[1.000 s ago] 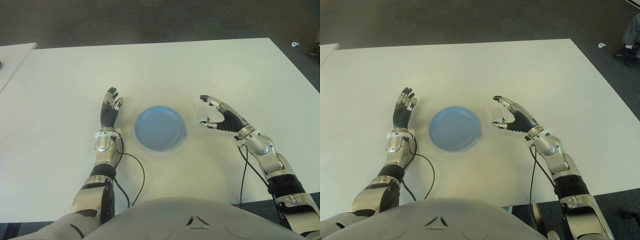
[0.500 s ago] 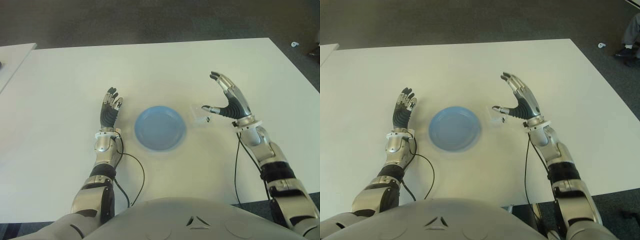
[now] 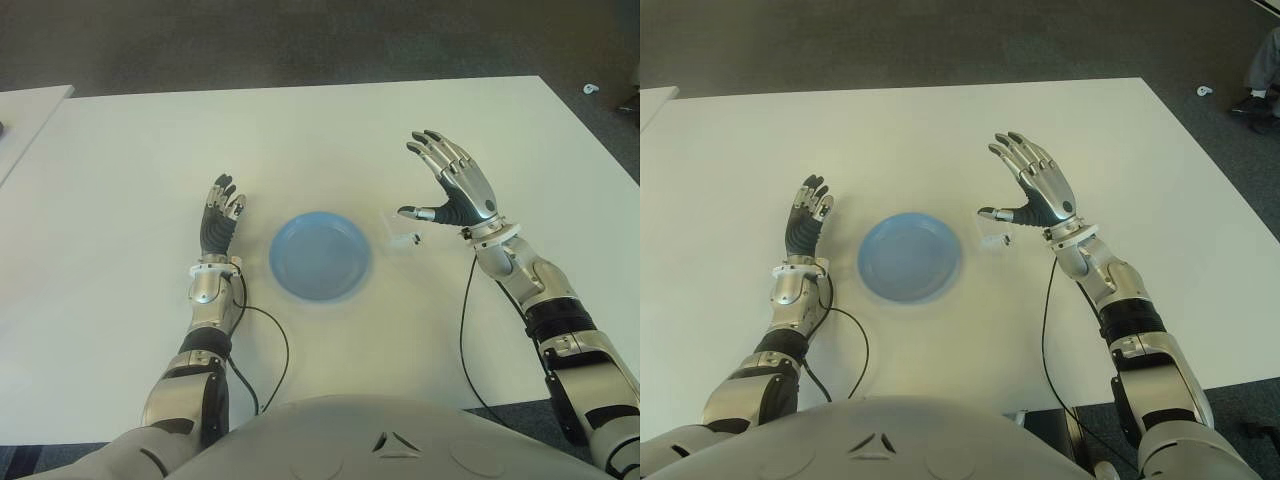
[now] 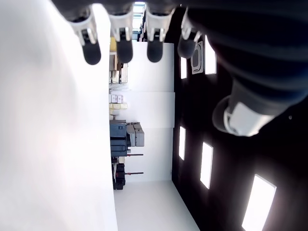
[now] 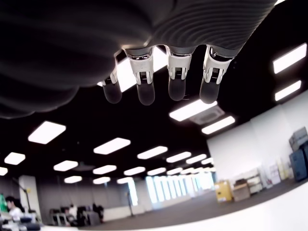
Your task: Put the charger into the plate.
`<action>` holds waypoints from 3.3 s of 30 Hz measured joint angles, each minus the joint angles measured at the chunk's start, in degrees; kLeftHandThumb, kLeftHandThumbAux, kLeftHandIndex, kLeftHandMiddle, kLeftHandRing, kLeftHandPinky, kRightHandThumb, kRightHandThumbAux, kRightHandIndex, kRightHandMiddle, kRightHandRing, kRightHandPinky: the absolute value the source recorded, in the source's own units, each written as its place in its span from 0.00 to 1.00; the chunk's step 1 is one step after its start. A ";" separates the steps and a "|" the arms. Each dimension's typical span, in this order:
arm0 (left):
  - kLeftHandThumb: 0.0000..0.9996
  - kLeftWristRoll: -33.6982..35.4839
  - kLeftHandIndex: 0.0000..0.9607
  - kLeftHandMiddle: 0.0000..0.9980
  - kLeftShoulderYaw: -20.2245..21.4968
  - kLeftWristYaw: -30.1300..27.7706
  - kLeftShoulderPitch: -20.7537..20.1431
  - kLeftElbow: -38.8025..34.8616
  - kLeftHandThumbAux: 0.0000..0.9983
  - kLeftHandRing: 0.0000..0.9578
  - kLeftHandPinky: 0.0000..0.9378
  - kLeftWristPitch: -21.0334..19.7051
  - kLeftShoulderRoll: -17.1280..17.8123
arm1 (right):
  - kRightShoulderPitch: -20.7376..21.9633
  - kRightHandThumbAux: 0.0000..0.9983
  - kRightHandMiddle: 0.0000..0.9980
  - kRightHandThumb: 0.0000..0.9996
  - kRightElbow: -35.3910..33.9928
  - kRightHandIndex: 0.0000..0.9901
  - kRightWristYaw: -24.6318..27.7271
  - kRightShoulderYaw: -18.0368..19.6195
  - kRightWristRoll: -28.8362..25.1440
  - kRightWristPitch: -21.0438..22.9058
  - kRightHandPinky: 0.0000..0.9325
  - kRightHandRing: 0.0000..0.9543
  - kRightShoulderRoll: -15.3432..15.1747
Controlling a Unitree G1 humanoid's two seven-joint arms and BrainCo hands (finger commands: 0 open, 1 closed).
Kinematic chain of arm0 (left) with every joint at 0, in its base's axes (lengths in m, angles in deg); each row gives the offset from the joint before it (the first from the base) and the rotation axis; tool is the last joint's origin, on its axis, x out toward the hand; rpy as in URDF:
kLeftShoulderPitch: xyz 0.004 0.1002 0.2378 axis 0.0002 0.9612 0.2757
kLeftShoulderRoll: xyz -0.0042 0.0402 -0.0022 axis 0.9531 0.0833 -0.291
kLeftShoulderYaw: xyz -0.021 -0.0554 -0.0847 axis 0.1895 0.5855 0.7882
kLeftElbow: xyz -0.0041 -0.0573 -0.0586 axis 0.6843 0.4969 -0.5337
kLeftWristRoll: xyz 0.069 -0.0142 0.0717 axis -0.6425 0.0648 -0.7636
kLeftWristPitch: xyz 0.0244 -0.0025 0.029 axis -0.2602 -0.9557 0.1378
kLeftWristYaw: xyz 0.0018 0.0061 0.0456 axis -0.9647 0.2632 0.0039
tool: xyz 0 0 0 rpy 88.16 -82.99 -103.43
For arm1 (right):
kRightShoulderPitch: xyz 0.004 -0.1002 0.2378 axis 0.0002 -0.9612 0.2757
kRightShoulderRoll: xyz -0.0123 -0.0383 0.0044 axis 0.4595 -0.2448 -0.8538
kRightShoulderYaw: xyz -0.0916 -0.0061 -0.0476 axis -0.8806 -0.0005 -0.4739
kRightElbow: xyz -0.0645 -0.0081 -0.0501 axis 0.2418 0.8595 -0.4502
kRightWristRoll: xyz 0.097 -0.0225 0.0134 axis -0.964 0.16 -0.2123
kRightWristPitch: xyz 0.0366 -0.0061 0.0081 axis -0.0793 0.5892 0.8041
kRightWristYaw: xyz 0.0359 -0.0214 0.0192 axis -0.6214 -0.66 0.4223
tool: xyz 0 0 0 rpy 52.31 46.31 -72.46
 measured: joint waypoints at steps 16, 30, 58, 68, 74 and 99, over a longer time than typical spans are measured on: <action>0.00 -0.02 0.00 0.08 -0.21 0.01 0.03 -0.06 0.53 0.08 0.12 -0.03 0.06 | 8.01 0.13 0.00 0.26 11.82 0.00 2.72 -6.17 0.61 -1.35 0.00 0.00 -1.04; 0.00 -0.01 0.00 0.07 -0.33 0.01 0.16 -0.47 0.53 0.09 0.12 -0.16 0.07 | 14.00 0.12 0.00 0.29 20.39 0.00 7.29 -14.73 3.83 -3.82 0.00 0.00 -4.11; 0.00 0.00 0.00 0.07 -0.42 0.01 0.90 -1.59 0.52 0.08 0.11 -0.51 0.11 | 18.74 0.14 0.00 0.30 20.74 0.00 12.05 -23.80 9.61 -6.29 0.00 0.00 -8.58; 0.00 0.01 0.00 0.08 -0.42 0.01 1.24 -2.05 0.52 0.08 0.12 -0.70 0.12 | 19.42 0.15 0.00 0.28 21.48 0.00 9.87 -25.21 10.54 -6.69 0.00 0.00 -8.83; 0.00 0.01 0.00 0.08 -0.43 0.01 1.36 -2.21 0.52 0.08 0.12 -0.75 0.13 | 19.69 0.14 0.00 0.26 21.93 0.00 8.61 -26.14 11.01 -6.69 0.00 0.00 -8.92; 0.00 0.04 0.00 0.09 -0.41 0.00 1.56 -2.42 0.51 0.10 0.14 -0.85 0.12 | 20.36 0.15 0.00 0.25 26.18 0.00 2.82 -28.65 12.06 -6.02 0.00 0.00 -8.04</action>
